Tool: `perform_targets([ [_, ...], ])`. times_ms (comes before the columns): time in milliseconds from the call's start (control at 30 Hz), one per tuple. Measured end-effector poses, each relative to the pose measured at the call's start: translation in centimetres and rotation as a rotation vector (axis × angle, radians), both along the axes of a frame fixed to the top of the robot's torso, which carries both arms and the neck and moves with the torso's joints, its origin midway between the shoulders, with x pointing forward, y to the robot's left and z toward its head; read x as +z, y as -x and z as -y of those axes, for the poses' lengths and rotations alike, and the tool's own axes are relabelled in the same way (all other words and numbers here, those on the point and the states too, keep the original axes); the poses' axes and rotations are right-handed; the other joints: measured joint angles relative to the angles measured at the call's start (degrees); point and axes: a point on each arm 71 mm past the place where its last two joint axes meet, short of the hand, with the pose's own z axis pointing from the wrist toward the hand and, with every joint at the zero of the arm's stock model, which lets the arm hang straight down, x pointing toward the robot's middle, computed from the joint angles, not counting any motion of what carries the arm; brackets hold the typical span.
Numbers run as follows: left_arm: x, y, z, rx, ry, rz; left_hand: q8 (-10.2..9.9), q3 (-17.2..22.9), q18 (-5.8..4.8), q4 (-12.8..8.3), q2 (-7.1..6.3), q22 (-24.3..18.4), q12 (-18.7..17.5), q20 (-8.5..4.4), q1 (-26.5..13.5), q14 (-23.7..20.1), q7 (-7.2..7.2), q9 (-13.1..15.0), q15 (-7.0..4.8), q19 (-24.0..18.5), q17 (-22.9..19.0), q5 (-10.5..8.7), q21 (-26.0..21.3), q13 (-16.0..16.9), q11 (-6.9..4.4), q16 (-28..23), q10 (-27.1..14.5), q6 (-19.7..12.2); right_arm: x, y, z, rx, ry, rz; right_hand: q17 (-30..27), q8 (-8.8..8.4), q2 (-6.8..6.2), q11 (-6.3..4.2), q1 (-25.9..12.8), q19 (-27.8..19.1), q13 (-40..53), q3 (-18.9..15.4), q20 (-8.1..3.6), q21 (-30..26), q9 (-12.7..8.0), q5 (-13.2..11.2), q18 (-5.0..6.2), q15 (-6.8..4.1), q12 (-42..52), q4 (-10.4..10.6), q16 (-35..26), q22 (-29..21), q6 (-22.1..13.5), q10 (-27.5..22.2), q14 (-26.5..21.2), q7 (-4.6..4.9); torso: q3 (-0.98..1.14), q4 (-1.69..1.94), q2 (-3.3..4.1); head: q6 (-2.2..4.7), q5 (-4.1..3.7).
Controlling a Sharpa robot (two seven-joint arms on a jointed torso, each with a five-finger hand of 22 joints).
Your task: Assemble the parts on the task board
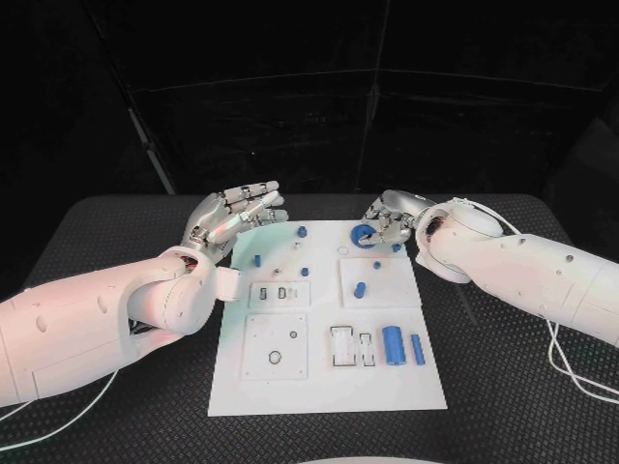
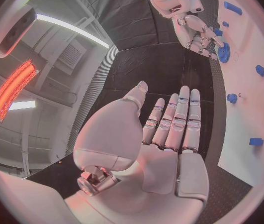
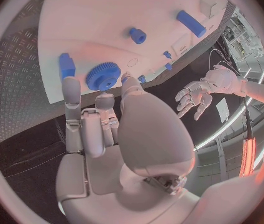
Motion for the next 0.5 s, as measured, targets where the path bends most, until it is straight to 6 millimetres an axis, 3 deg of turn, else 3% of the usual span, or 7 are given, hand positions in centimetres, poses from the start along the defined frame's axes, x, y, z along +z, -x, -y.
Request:
perform_targets([
  [500,-0.02,-0.02,-0.04,0.0,0.0,-0.001,0.0,0.0,0.0,0.0,0.0,-0.1,-0.2,0.0,0.0,0.0,0.0,0.0,0.0,0.0,0.0,0.0,0.0,0.0,0.0,0.0,0.0,0.0,-0.35,-0.33,-0.1,-0.018,0.03,-0.01,1.1,0.47,0.71,0.11,0.7,0.2,3.2,0.2,0.2,0.4,0.0,0.0,0.0,0.0,2.7,-0.2,0.5,0.6,0.0,1.1,0.0,0.0,0.05,0.02,-0.04,-0.19,-0.11],
])
